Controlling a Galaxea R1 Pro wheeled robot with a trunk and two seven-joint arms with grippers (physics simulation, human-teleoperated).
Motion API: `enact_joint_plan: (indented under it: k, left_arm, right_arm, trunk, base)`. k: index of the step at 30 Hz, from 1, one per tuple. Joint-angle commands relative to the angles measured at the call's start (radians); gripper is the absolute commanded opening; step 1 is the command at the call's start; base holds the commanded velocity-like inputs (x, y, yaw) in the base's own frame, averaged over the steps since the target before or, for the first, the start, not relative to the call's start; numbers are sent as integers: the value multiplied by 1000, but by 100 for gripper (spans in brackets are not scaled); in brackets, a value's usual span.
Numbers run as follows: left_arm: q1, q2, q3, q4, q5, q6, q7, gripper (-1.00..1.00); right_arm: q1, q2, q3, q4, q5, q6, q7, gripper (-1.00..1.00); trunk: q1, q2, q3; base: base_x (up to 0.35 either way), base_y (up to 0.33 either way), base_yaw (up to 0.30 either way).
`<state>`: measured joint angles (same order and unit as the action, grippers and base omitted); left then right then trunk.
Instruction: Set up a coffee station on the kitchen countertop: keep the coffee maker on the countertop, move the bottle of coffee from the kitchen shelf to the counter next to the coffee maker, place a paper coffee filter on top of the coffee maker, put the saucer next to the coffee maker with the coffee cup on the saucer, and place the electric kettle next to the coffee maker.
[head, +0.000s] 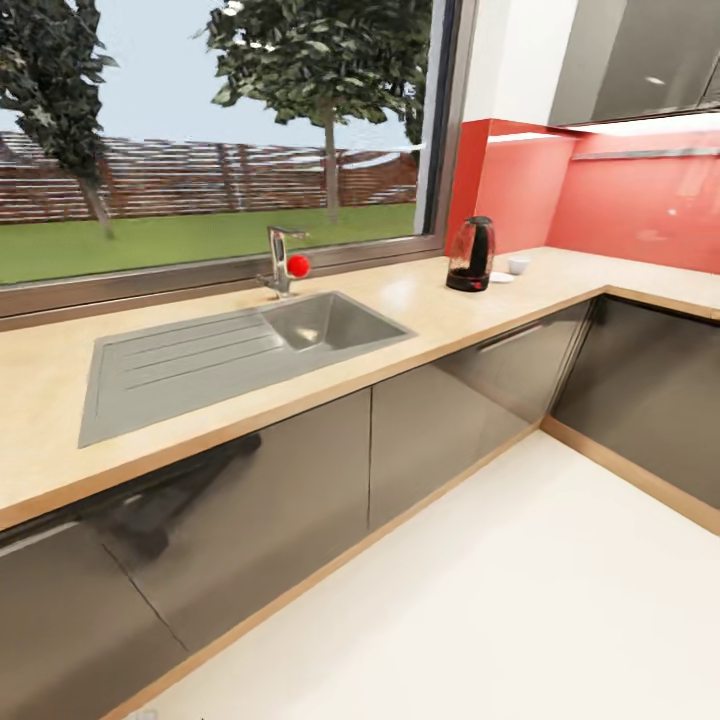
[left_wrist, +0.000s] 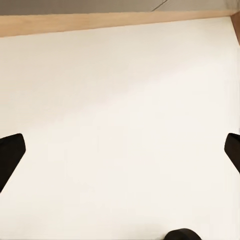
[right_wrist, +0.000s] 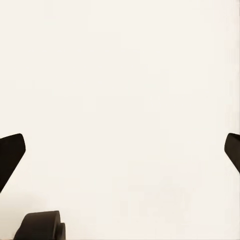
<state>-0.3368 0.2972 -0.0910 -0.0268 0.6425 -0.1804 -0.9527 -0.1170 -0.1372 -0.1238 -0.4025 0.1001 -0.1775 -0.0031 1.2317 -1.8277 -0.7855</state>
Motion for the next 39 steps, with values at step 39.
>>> enact_joint_plan:
  k: [39]
  left_arm:
    - [0,0,-9,1,6,-7,-1,100]
  right_arm:
    - [-1,1,-4,2,12,-3,-1,100]
  trunk:
    - [0,0,-1]
  base:
    - [216,-271,-43]
